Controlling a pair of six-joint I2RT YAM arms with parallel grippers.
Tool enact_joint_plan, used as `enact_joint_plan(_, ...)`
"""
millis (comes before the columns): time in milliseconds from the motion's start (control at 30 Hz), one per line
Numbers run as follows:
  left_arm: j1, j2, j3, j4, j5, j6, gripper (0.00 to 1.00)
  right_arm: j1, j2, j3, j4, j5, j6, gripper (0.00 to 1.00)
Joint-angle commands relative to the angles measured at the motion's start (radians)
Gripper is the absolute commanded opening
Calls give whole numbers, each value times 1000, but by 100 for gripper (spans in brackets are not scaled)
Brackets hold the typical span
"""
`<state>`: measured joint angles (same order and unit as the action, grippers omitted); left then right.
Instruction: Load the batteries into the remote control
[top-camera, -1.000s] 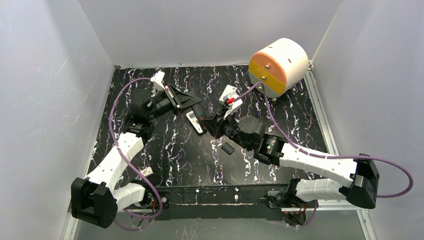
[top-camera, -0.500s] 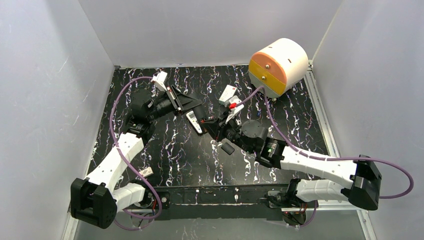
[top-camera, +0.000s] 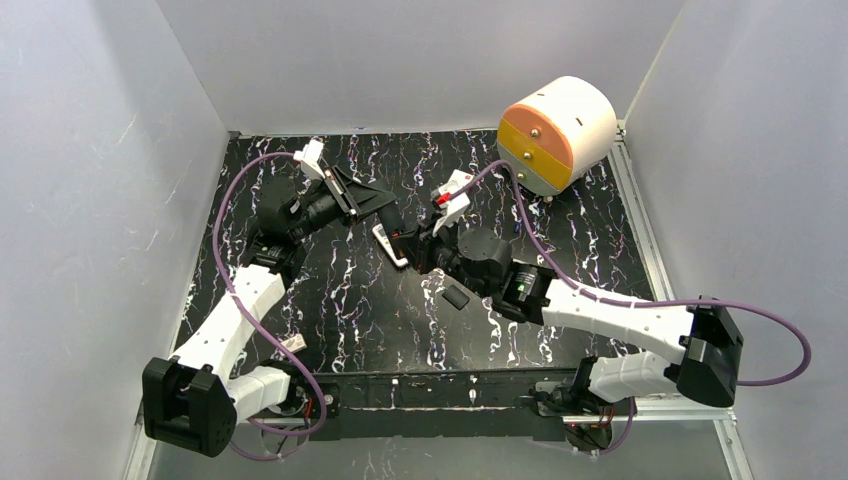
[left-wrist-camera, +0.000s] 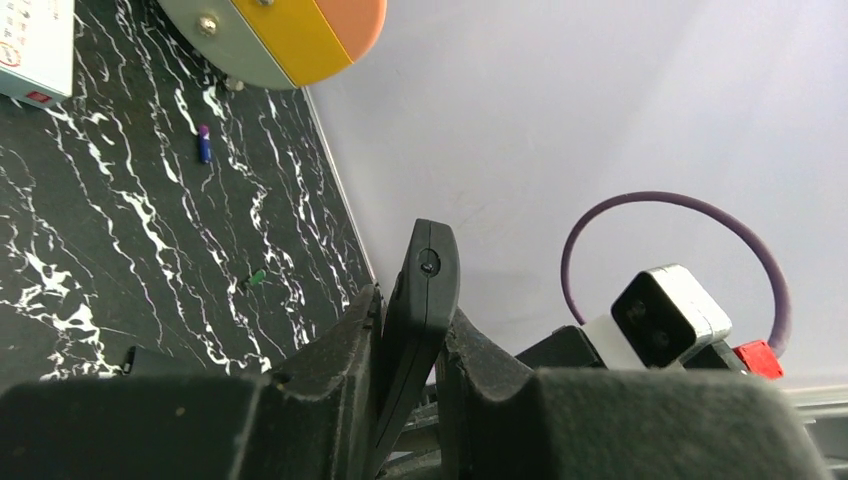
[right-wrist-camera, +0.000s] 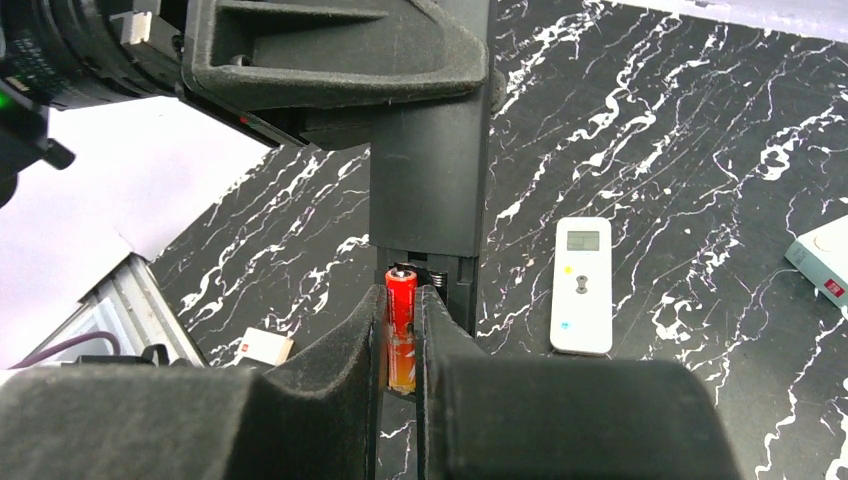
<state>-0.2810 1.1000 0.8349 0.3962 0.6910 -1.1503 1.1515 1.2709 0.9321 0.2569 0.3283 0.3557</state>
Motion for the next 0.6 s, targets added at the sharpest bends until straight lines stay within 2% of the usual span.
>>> enact_joint_plan(0, -21, -120, 98, 275, 47, -216, 0, 10, 160, -56, -537, -10, 2, 10)
enact_joint_plan(300, -21, -106, 56, 276, 42, -324, 0, 11, 79, -34, -490, 36, -9, 23)
enact_joint_plan(567, -22, -93, -13, 271, 34, -379, 0, 11, -7, -55, -409, 63, -24, 31)
